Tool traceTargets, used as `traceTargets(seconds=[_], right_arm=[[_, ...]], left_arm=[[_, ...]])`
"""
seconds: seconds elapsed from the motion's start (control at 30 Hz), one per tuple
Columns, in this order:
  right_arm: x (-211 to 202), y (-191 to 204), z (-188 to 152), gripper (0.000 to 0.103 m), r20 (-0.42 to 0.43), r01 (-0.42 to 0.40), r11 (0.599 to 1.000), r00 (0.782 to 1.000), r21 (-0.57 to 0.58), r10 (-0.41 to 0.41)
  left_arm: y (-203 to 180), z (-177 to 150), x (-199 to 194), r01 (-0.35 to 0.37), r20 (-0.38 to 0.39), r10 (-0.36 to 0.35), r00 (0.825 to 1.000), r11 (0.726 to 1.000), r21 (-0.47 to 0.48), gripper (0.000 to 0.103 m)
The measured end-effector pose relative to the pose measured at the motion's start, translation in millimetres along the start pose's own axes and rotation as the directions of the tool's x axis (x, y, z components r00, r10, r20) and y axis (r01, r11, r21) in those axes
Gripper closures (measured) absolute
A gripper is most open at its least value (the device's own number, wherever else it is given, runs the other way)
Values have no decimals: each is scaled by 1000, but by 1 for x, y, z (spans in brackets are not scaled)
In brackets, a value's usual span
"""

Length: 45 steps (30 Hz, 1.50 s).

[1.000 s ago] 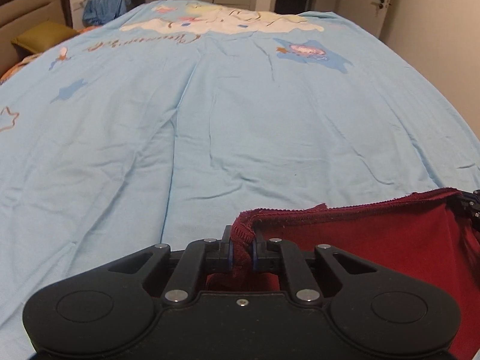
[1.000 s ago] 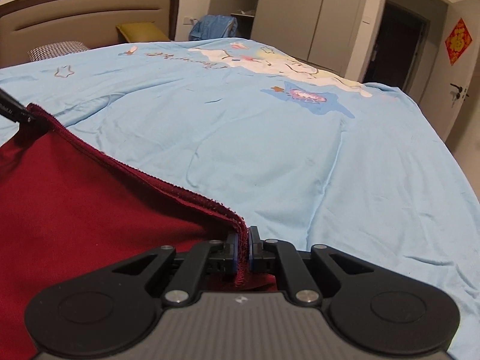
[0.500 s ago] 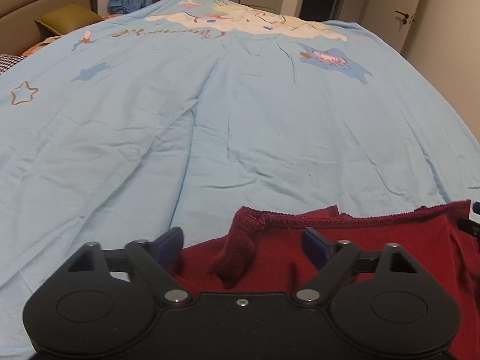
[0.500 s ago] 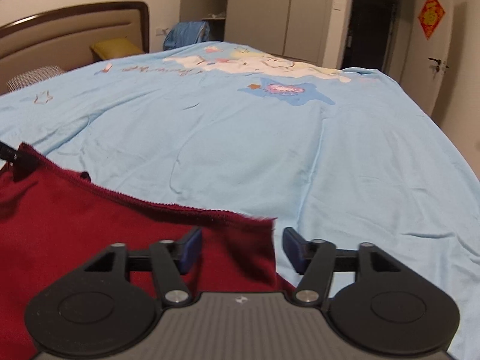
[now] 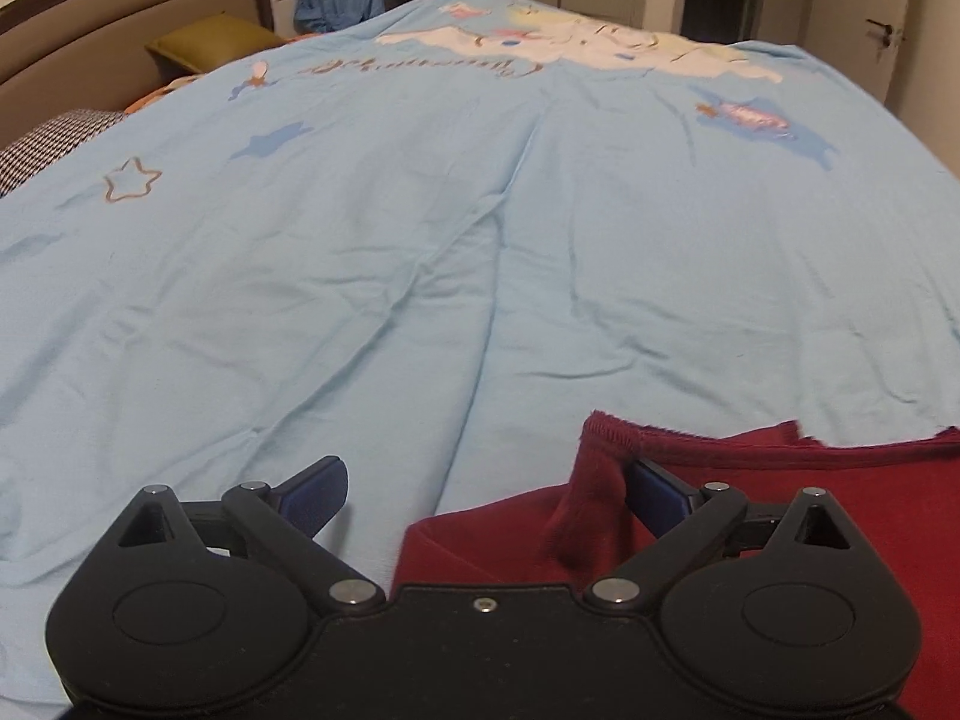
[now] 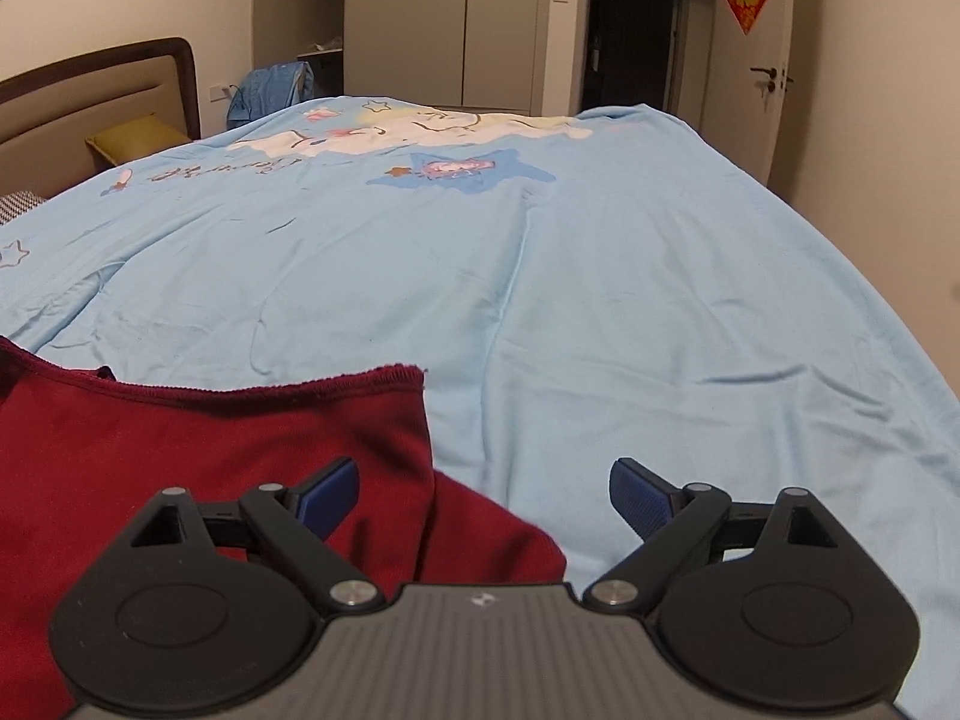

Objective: Fold small clothes

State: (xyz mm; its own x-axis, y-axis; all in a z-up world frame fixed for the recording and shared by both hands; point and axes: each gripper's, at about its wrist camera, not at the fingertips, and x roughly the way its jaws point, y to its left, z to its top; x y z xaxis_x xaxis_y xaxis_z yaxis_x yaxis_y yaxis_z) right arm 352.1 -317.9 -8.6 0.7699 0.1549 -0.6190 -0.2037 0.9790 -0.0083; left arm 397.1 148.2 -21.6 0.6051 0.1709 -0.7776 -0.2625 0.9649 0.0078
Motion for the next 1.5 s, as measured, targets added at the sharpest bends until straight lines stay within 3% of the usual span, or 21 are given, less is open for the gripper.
traceTargets(seconds=[0.23,0.37,0.57,0.93,1.07,1.23,1.5], right_arm=[[-41,7,1,0,-18,-17,1000,1000,26,18],[-61,26,11,0,-49,15,1000,999,1,-15],[-98,56,21,0,14,0,999,1000,-54,0],[-150,85,20,0,77,-85,993,993,-84,92],[-161,92,14,0,80,-114,990,990,-82,120],[-170,102,7,0,74,-128,988,988,-91,135],[-166,114,-7,0,33,-130,987,991,-98,133]], left_arm=[[14,-8,-10,55,-7,-57,998,988,-141,4],[12,-22,-40,109,46,-102,994,976,-190,1],[5,-48,-92,135,120,-115,986,975,-175,1],[-11,-89,-167,106,161,-89,983,989,-102,1],[-20,-104,-181,89,155,-79,985,994,-60,1],[-19,-121,-192,100,150,-90,985,993,-63,1],[-16,-131,-192,58,145,-50,988,997,-52,1]])
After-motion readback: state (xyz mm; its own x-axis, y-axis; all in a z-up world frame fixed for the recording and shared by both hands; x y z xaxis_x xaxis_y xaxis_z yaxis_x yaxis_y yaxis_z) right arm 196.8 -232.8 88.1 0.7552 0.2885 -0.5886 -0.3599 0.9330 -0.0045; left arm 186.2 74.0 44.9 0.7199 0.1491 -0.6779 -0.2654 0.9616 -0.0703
